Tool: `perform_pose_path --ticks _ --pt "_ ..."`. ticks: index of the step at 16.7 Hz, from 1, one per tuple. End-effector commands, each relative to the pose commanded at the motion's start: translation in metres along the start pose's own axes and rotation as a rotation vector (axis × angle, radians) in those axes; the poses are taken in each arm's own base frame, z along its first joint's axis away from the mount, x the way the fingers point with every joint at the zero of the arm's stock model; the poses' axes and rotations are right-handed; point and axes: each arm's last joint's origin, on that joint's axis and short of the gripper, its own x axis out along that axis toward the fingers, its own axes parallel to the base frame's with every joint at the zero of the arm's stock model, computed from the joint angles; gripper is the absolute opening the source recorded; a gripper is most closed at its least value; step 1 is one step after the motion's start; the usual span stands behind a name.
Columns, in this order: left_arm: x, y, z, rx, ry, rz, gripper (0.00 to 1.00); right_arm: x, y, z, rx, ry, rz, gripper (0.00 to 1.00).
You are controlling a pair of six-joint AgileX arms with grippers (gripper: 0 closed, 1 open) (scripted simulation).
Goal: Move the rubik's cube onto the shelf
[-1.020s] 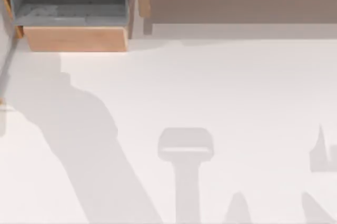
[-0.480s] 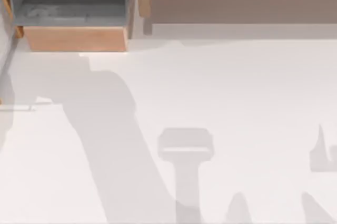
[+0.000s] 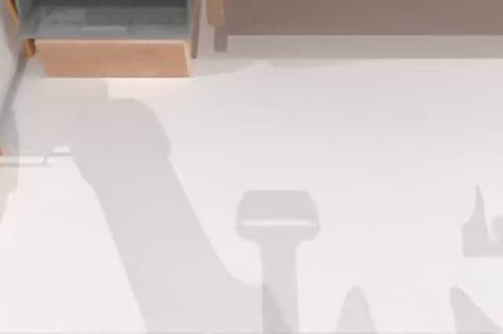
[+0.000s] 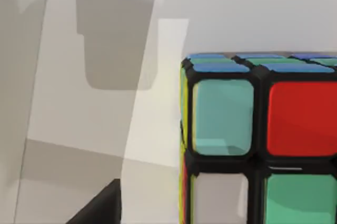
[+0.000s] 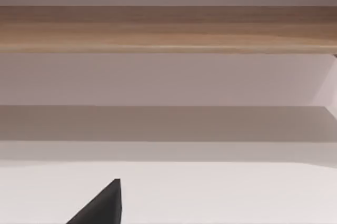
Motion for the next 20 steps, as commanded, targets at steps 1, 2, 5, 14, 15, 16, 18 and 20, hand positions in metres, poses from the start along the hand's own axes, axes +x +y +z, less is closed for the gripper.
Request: perform_pose_path --ticks 1,2,5,14,15,16,18,20 --pt "0.011 0.001 0.001 -0.001 0.002 0.0 1.0 0.0 0.0 0.0 0.0 0.0 0.0 1.0" --pt "0.02 -0.001 0.001 0.0 0.009 -0.001 1.0 0.0 0.0 0.0 0.0 0.0 0.0 1.0" --pt "0.023 -0.002 0.001 0.0 0.012 -0.002 1.0 0.0 0.0 0.0 0.0 0.0 0.0 1.0" --pt "0.023 -0.002 0.001 0.0 0.012 -0.002 0.4 0.0 0.0 0.0 0.0 0.0 0.0 1.0" --pt "0.023 -0.002 0.001 0.0 0.012 -0.002 0.32 0.0 0.0 0.0 0.0 0.0 0.0 1.0" --pt "0.023 -0.002 0.001 0.0 0.012 -0.002 0.25 0.0 0.0 0.0 0.0 0.0 0.0 1.0" --pt "0.023 -0.002 0.001 0.0 0.012 -0.002 0.1 0.0 0.0 0.0 0.0 0.0 0.0 1.0" --pt "0.023 -0.002 0.001 0.0 0.012 -0.002 0.0 0.0 0.0 0.0 0.0 0.0 0.0 1.0"
